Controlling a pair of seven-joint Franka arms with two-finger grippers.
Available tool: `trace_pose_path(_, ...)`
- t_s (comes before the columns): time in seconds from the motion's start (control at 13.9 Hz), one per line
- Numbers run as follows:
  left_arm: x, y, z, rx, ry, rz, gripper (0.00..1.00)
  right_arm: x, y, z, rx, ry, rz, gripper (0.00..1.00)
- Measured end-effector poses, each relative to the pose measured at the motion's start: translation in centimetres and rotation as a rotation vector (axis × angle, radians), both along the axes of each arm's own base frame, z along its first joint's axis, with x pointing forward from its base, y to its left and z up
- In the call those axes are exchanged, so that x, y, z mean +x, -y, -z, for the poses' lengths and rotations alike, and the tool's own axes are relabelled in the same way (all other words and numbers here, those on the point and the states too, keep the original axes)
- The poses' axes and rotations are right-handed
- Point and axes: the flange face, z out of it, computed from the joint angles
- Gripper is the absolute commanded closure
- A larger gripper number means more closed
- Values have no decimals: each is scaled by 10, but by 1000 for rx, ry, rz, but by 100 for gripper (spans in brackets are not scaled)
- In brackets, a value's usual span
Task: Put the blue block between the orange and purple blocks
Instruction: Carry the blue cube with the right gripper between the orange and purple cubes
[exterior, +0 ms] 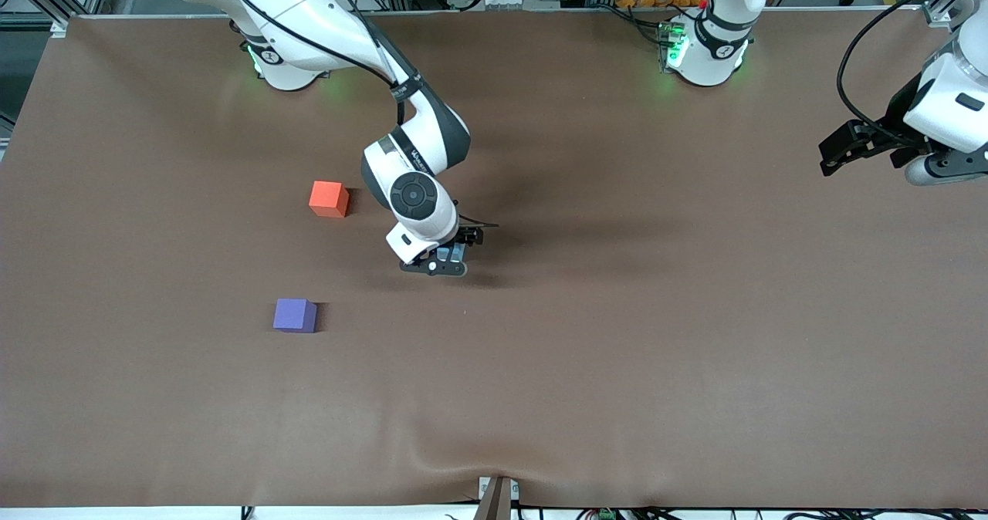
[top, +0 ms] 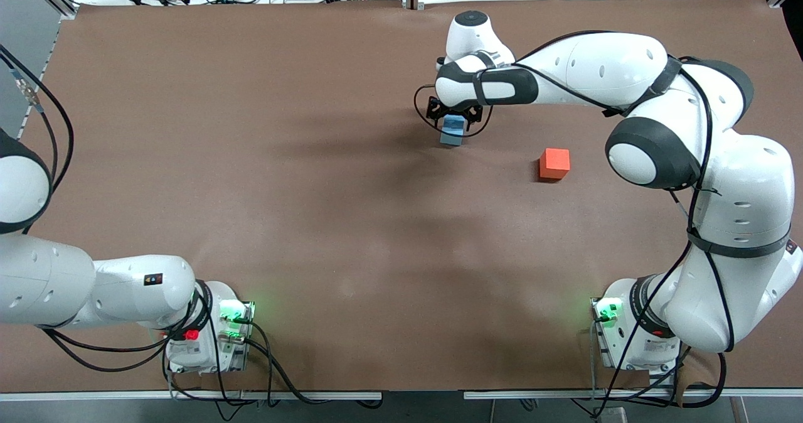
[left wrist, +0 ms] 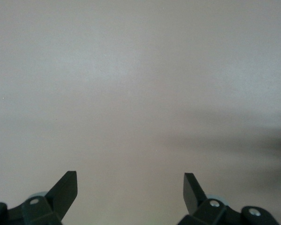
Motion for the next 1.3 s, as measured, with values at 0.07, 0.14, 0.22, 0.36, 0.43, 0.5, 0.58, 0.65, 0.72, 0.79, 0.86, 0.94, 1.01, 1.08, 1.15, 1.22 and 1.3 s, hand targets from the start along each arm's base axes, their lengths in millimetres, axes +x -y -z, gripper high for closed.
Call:
trace_pose_path(0.07, 0, 1, 0, 0, 1, 2, 0, 2, 0, -2, 1, 4, 3, 100)
trace_pose_path(0.14, 0, 2, -1, 0, 5, 5, 0, 4, 1, -5, -2, 2, 6, 100)
trace_pose_path(0.22, 0, 4, -1, -1, 7, 12, 0, 7, 5, -9, -13, -14, 11, 100)
trace_pose_path(0.36, 0, 8, -1, -7, 7, 38, 0, 23, 22, -35, -38, -58, 35, 100)
trace_pose_path(0.43, 0, 11, -1, -21, 6, 43, 0, 37, 40, -55, -41, -74, 56, 100)
trace_pose_path(0.5, -1, 13, -1, -36, 4, 45, 0, 53, 67, -78, -35, -88, 62, 100)
trace_pose_path(0.58, -1, 14, -1, -44, 3, 47, 0, 67, 97, -96, -24, -99, 53, 100)
trace_pose_path(0.65, -1, 15, -1, -47, 3, 48, 0, 78, 129, -110, -14, -112, 45, 100)
trace_pose_path(0.72, -1, 15, -1, -47, 3, 48, 0, 87, 159, -119, -4, -119, 46, 100)
trace_pose_path(0.79, -1, 15, -1, -47, 3, 49, 0, 93, 185, -123, 5, -123, 50, 100)
trace_pose_path(0.86, -1, 15, -1, -47, 3, 49, 0, 96, 208, -122, 13, -130, 46, 100)
trace_pose_path(0.94, -1, 15, -1, -47, 3, 49, 0, 97, 228, -116, 22, -138, 32, 100)
trace_pose_path(1.01, -1, 15, -1, -47, 3, 50, 0, 95, 246, -105, 29, -139, 23, 100)
trace_pose_path(1.08, -1, 15, -1, -47, 3, 50, 0, 92, 260, -91, 34, -130, 21, 100)
trace_pose_path(1.15, -1, 15, -2, -47, 4, 50, 0, 86, 271, -74, 38, -121, 14, 100)
trace_pose_path(1.22, -1, 15, -2, -47, 4, 50, 0, 79, 280, -59, 40, -117, 4, 100)
trace_pose_path(1.3, -1, 15, -2, -47, 4, 50, 0, 73, 291, -46, 42, -113, -2, 100)
